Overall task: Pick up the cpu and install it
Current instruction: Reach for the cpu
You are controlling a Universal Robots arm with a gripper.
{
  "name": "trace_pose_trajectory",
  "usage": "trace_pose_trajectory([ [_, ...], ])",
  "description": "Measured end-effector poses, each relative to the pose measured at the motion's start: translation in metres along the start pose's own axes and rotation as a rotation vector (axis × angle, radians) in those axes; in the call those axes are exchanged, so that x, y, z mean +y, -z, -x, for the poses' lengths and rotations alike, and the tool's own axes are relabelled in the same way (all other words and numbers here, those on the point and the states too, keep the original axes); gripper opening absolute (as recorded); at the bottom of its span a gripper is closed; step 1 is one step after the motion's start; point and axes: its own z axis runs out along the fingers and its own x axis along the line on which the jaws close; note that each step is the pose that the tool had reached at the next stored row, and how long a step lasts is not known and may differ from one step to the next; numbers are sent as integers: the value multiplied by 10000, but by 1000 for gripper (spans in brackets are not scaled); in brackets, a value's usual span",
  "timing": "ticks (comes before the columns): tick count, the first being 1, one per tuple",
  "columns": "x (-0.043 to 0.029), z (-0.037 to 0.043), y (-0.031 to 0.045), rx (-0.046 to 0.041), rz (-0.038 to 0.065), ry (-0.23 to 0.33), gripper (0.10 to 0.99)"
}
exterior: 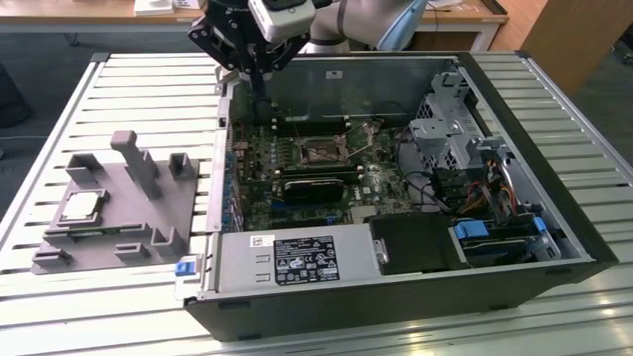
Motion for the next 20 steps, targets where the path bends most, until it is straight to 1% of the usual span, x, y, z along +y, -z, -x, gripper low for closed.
trace_pose_trajectory([
  [20,-11,-134,-7,7,79,-2,106],
])
